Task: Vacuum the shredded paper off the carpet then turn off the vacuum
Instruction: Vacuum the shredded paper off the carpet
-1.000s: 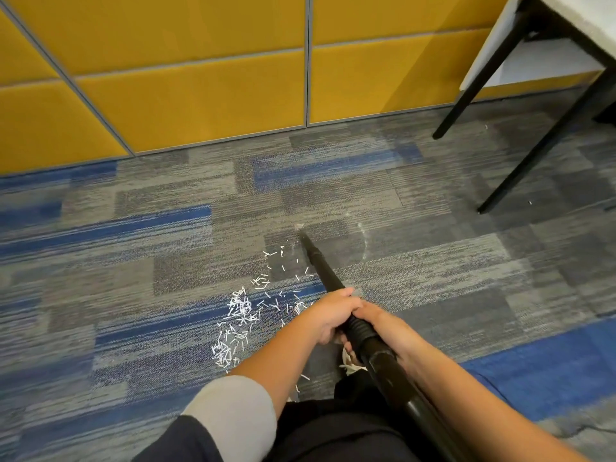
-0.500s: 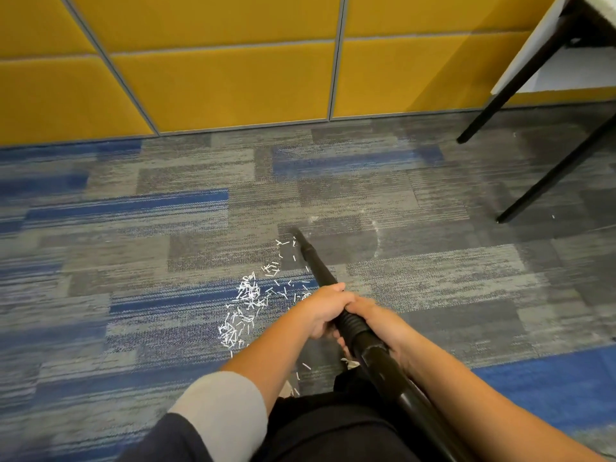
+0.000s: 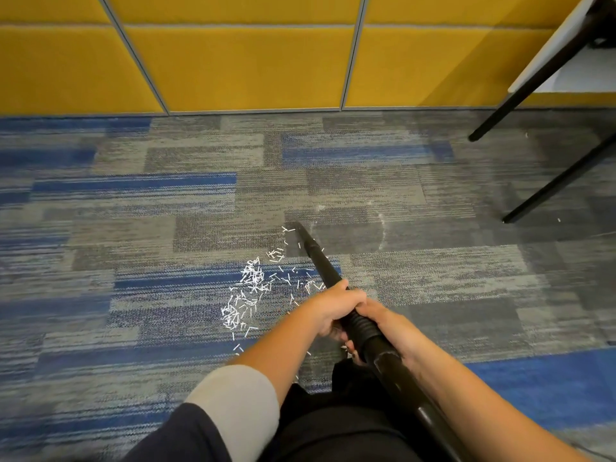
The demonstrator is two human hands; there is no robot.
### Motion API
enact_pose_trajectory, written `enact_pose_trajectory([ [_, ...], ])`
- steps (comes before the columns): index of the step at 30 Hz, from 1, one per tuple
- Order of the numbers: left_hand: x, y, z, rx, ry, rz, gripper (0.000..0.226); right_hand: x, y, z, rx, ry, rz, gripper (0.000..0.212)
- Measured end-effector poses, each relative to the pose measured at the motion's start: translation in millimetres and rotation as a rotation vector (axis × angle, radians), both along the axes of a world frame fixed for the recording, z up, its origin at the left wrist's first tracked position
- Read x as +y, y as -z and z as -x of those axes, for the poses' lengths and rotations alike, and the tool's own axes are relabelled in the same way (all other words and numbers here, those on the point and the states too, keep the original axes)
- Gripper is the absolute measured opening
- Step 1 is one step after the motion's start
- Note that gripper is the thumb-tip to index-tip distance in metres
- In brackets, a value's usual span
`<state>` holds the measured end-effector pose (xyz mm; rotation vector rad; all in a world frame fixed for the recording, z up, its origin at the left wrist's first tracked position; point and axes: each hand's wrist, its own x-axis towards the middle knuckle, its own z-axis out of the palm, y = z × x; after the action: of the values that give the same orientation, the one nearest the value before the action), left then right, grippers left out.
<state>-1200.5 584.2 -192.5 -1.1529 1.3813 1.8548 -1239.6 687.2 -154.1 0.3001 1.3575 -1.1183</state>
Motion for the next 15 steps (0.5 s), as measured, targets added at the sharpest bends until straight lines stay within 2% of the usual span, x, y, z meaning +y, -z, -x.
enact_pose_trajectory([
  [5, -12.4, 0.4, -15.1, -0.005, -0.016, 0.018, 0.069, -13.2, 1.0, -9.3, -0.017, -0.066, -0.012, 0.023],
  [15, -3.3, -3.4, -5.7, -0.007, 0.022, 0.016, 0.077, -0.6, 5.0, -2.8, -0.074, 0.036, -0.022, 0.020],
])
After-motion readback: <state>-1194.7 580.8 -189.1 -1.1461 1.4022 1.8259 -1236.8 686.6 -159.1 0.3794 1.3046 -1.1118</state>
